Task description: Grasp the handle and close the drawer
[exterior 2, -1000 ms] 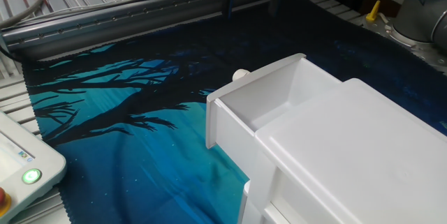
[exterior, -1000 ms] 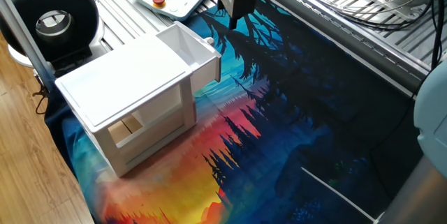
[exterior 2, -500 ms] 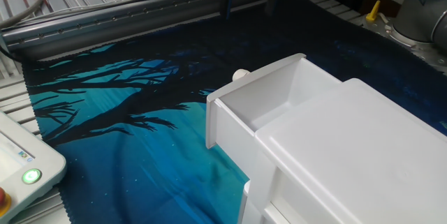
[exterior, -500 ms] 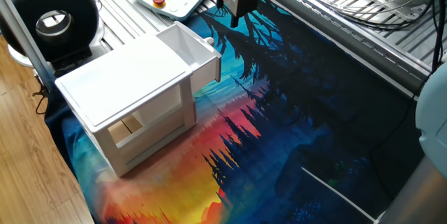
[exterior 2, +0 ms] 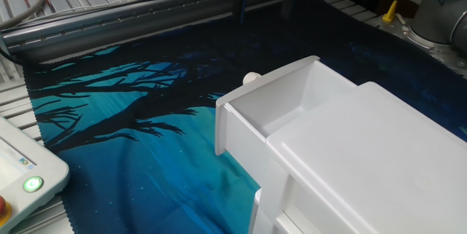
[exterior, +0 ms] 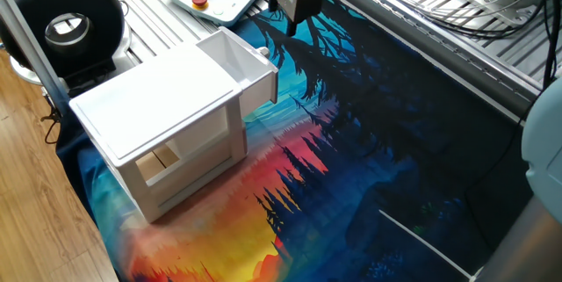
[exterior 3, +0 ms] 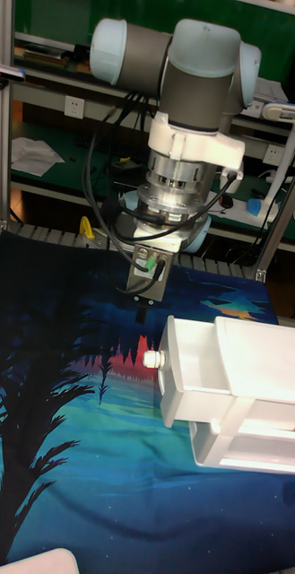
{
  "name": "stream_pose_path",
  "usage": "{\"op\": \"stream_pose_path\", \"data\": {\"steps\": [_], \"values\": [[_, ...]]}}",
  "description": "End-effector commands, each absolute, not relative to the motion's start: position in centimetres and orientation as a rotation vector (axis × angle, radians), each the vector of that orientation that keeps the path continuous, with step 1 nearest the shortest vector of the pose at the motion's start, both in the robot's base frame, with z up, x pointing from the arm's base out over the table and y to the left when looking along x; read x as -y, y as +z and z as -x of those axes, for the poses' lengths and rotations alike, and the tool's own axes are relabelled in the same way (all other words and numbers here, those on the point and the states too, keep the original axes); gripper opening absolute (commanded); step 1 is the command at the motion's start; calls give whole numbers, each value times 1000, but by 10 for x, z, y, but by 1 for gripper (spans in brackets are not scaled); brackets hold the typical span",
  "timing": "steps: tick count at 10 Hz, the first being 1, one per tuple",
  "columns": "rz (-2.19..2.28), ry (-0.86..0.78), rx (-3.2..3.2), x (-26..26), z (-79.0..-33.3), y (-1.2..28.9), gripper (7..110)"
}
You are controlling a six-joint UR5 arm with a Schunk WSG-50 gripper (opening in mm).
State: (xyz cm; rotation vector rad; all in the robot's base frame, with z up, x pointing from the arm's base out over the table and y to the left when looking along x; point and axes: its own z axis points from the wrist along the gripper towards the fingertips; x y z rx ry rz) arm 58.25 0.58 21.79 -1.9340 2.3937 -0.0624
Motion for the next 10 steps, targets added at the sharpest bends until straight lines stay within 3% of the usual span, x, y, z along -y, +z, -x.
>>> {"op": "stream_pose_path", "data": {"steps": [1, 10], "values": [[1958, -50, -2403, -3, -577, 219, 66], [2033, -82, -2265, -10, -593, 213, 66]]}}
